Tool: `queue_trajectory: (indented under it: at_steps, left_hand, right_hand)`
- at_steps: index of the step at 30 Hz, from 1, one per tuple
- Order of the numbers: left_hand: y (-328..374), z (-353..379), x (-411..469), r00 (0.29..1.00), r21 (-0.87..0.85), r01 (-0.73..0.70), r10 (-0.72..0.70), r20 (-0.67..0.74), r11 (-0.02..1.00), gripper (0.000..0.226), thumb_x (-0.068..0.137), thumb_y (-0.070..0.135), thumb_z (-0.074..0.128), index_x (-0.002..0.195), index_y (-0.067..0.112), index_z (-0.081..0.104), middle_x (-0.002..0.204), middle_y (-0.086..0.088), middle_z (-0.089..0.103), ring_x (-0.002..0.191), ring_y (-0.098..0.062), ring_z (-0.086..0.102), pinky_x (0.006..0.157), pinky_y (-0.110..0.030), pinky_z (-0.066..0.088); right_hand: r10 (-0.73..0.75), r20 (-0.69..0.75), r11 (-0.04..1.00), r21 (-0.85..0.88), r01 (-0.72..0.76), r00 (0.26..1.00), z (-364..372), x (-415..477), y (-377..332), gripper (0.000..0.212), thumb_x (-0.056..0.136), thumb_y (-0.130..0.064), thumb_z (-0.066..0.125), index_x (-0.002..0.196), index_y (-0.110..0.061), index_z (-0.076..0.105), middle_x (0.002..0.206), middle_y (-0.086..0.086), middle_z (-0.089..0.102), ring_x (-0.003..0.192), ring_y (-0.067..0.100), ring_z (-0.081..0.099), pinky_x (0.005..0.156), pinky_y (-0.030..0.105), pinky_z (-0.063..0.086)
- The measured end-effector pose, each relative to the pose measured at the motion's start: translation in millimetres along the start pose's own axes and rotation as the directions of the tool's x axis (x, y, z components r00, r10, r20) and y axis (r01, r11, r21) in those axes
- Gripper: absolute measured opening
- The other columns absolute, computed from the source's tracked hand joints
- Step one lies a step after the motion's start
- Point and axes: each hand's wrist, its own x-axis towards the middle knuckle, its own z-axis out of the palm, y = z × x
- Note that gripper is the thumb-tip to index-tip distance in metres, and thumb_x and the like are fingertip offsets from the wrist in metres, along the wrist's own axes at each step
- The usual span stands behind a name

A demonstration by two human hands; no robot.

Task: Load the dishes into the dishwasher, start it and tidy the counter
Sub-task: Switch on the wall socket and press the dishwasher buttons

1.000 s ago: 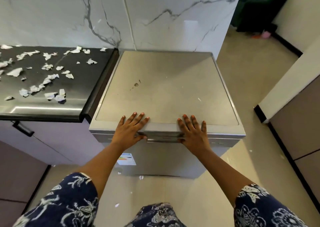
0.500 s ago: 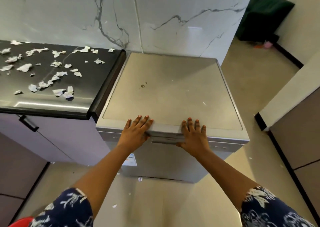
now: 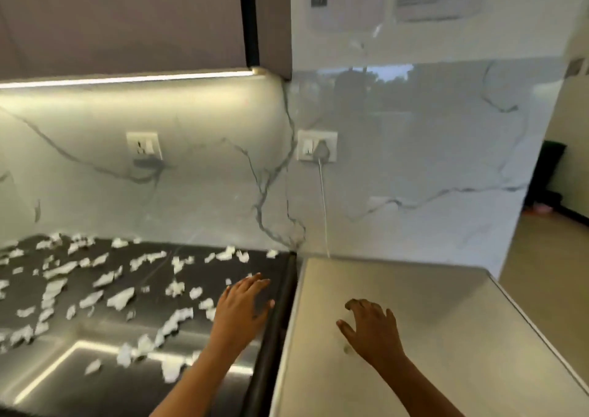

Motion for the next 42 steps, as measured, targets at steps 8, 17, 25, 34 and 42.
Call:
queue_trajectory:
  at_steps: [8,17,25,34,42]
  left_hand:
    - [-70.5,11.1,209.9,0.980,-0.032,-0.083,0.076,-0.182,0.996,0.057,0.086,0.035,0.054,0.140,0.018,0.044,0.143,-0.006,0.047,0.127,-0.029,0.049,0.101,-0.038,0.040]
    - [-67.8,20.0,389.7,0.975,0.147,-0.147,0.168,-0.142,0.978,0.074,0.096,0.025,0.045,0.151,0.025,-0.003,0.152,0.006,-0.020,0.144,-0.019,-0.014,0.119,-0.046,0.007]
    - [-81.5,60.9,415.0,0.959,0.109,-0.173,0.193,-0.208,0.979,0.070,0.095,0.036,0.031,0.150,0.027,-0.011,0.157,0.006,-0.022,0.145,-0.017,-0.018,0.118,-0.045,-0.001]
    - [-94.3,76.6,421.6,0.926,0.166,-0.198,0.239,-0.292,0.966,0.065,0.095,0.038,0.027,0.152,0.021,0.000,0.160,0.003,-0.011,0.147,-0.019,-0.009,0.116,-0.045,0.001]
    - [-89.9,51.1,413.8,0.969,0.190,-0.189,0.214,-0.125,0.963,0.073,0.099,0.039,0.029,0.144,0.029,-0.027,0.150,0.009,-0.037,0.141,-0.016,-0.027,0.119,-0.045,-0.001]
  right_hand:
    - [0.003,-0.157,0.991,0.134,0.018,0.988,-35.6,189.5,-78.1,0.045,0.092,-0.047,0.046,0.132,-0.028,0.041,0.136,-0.005,0.047,0.126,0.015,0.042,0.102,0.030,0.037]
    - [0.042,-0.319,0.997,0.076,-0.018,0.947,-87.8,330.5,-104.2,0.061,0.094,-0.041,0.044,0.146,-0.018,0.020,0.143,0.009,0.039,0.128,0.028,0.039,0.099,0.039,0.041]
    - [0.023,-0.361,0.998,-0.038,-0.040,0.932,-86.5,356.1,-98.5,0.069,0.096,-0.041,0.041,0.150,-0.018,0.003,0.145,0.011,0.034,0.127,0.028,0.041,0.096,0.037,0.043]
    - [0.080,-0.498,0.993,-0.036,-0.113,0.863,-70.9,380.7,-118.4,0.077,0.092,-0.013,0.050,0.150,-0.013,-0.001,0.129,0.017,0.052,0.115,0.032,0.051,0.079,0.041,0.050]
    - [0.184,-0.181,0.972,-0.113,-0.206,0.966,-102.6,362.9,-122.8,0.055,0.094,-0.021,0.043,0.145,-0.011,0.024,0.113,0.012,0.060,0.098,0.027,0.059,0.073,0.032,0.044]
